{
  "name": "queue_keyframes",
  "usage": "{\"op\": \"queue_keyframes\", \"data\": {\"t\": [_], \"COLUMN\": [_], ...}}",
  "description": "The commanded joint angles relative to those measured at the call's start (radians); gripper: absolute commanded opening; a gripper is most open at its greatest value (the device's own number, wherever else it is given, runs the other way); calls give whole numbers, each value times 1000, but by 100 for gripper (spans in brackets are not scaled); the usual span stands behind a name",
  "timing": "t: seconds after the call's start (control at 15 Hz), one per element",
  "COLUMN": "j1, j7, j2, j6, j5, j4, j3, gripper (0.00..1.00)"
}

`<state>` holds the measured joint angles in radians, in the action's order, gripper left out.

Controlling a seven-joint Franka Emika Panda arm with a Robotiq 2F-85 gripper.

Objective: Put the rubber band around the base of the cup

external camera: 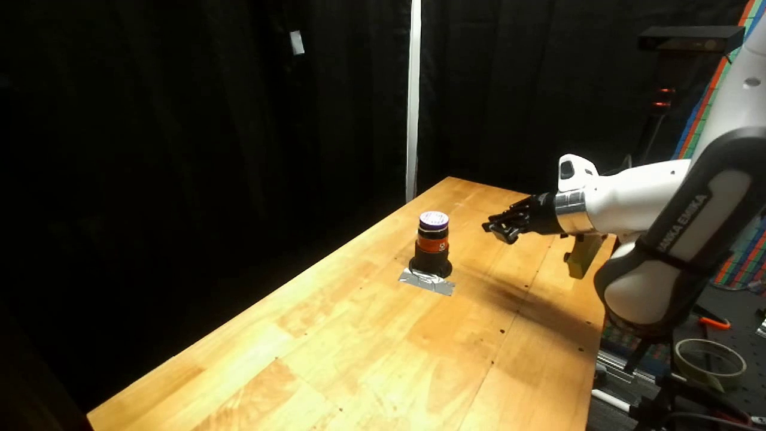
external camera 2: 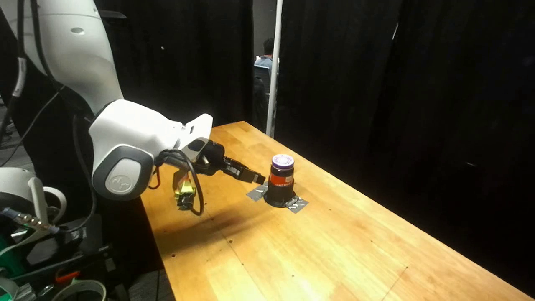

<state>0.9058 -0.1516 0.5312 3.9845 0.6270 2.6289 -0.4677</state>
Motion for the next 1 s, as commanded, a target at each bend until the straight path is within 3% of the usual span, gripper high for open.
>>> {"op": "queue_keyframes", "data": {"t": [0.0, 0.2, 0.33, 0.47, 0.93], "j1": [114, 342, 492, 623, 1129], "j7": [-263, -491, -639, -607, -304], "j2": [-233, -219, -147, -79, 170], "j6": [-282, -536, -696, -838, -1366], "j5": [138, 378, 553, 528, 237], "j4": [80, 34, 14, 45, 48], "j3": [-132, -382, -547, -701, -1255], "gripper": [58, 82, 98, 100, 100]}}
